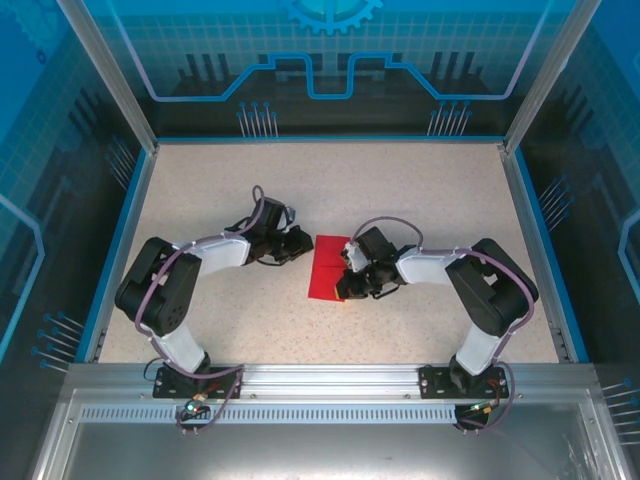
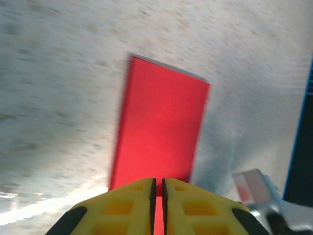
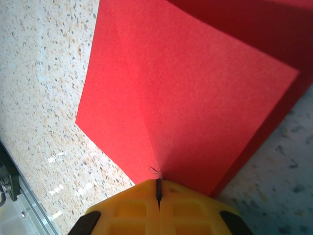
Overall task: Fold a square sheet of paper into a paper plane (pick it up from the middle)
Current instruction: Fold the triangle a second time at the center of the table.
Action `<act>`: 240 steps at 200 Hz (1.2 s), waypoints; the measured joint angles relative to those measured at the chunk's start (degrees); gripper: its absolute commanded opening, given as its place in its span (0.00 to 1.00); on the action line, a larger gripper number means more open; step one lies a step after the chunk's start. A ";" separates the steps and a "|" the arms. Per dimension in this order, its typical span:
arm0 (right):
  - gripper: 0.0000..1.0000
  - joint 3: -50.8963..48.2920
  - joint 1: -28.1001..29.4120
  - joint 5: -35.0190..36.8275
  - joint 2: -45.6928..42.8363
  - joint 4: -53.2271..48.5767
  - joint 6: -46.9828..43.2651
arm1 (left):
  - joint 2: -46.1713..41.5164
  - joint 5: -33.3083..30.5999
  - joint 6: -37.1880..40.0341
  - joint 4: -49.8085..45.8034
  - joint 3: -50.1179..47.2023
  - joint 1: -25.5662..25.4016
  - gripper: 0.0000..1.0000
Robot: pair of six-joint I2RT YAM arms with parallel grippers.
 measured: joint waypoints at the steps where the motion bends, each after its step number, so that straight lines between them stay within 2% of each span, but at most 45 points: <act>1: 0.00 0.00 0.00 0.02 -0.02 0.00 0.00 | 0.00 0.04 -0.02 0.02 0.04 -0.13 0.13; 45: 0.00 0.15 0.00 0.79 -0.66 -1.33 0.00 | 1.64 1.88 -0.98 1.20 -0.74 -5.40 0.10; 124: 0.00 4.57 0.00 -0.87 -0.90 -1.90 -0.04 | 6.38 1.14 -2.47 2.73 -2.05 -5.31 0.08; 169: 0.00 11.85 0.04 1.42 3.72 -3.78 -1.51 | 6.43 -0.17 -2.49 2.71 -2.05 -5.31 0.06; 240: 0.00 12.79 0.11 2.34 7.74 -7.96 -5.51 | 6.64 -0.24 -3.82 2.45 -1.99 -5.31 0.06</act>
